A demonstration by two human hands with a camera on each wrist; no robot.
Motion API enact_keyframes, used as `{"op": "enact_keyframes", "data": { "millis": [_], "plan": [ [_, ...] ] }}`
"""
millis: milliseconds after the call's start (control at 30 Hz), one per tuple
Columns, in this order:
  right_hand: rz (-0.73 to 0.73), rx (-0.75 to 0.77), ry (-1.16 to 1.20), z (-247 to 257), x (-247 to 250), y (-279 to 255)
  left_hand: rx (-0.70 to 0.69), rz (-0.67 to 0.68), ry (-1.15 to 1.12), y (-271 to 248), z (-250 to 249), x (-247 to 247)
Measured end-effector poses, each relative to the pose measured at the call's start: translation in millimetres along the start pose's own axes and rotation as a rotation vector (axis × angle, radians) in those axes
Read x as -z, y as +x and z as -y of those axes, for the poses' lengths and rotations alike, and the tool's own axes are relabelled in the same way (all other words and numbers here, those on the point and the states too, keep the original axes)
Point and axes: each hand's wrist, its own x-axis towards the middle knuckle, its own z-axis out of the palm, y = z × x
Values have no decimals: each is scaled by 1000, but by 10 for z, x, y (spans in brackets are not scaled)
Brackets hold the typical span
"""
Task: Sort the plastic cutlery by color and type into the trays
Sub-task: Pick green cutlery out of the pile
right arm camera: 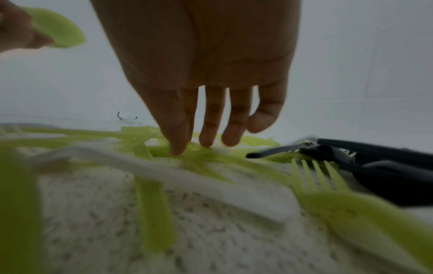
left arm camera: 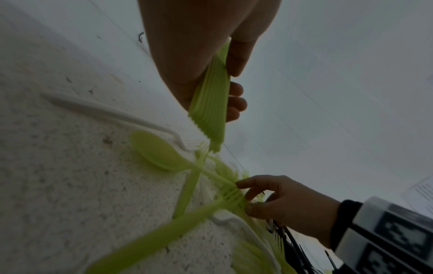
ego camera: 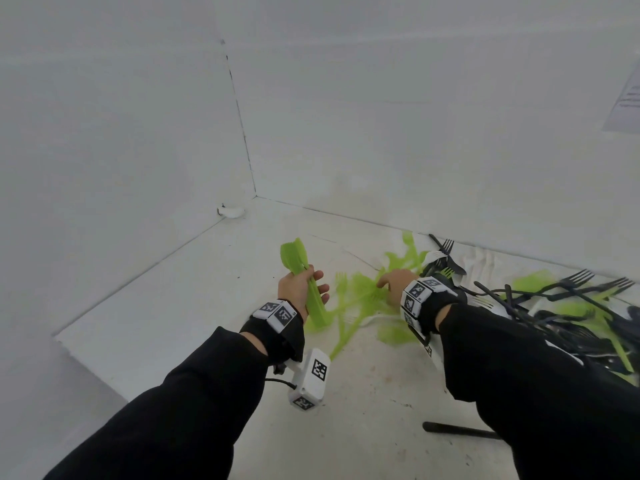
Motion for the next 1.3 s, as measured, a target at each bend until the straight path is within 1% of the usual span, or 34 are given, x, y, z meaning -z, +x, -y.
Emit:
{"op": "enact_keyframes", "data": {
  "millis": [100,133,167,200,267,300,333,367,433,467,500,533,567,600,667,733,800,833,900,1000,1067,1100,1167,1200,1300],
  "plan": [
    [-67,-65,-61,-49,24,7,-9,-1,-1,8,-5,9],
    [-86,-64,-71,-65,19,6,-12,-2,-1,12,-6,13],
    [-82,-35,-52,-57,7,-2,-13,-3,1,14,-9,15],
    [-75,26,-12,-48,-17,2,-13,-3,5,14,-14,18],
    [8,164,30,-18,-43,-21,-13,-3,15,18,-14,24],
    [39,196,10,5,-40,-49,-14,-2,17,16,-17,27],
    [36,187,-21,29,-21,-67,-17,-1,18,14,-30,27],
    [-6,165,-41,60,2,-90,-20,-1,18,14,-44,31],
    [-160,122,-80,133,33,-148,-28,-2,22,22,-80,41],
    [-212,151,-63,187,26,-166,-35,-3,27,27,-103,45],
    [-217,227,-23,255,9,-182,-44,-7,31,32,-123,48],
    [-184,332,14,329,-28,-175,-50,-12,33,37,-137,54],
    [-121,418,26,415,-71,-167,-55,-17,33,41,-145,61],
    [-56,460,5,508,-120,-162,-59,-21,35,41,-151,70],
    [3,445,-94,657,-175,-140,-61,-27,40,37,-152,79],
    [10,418,-176,747,-191,-123,-55,-30,36,31,-138,90],
    [15,360,-211,794,-163,-106,-55,-31,34,21,-140,90],
    [2,318,-190,787,-142,-106,-54,-32,33,18,-133,90],
    [-81,210,-35,706,-93,-74,-46,-32,28,16,-107,84],
    [-293,23,394,527,56,-31,-31,-28,23,-2,-48,43],
    [-420,-24,640,469,187,-48,-25,-14,28,-22,-12,-12],
    [-442,-10,692,471,255,-72,-26,-2,31,-29,7,-45],
    [-419,48,704,535,352,-152,-28,27,38,-37,47,-116],
    [-383,71,713,567,375,-185,-29,40,43,-39,63,-157],
    [-269,67,771,614,377,-292,-33,88,50,-16,122,-265]
  ]
}}
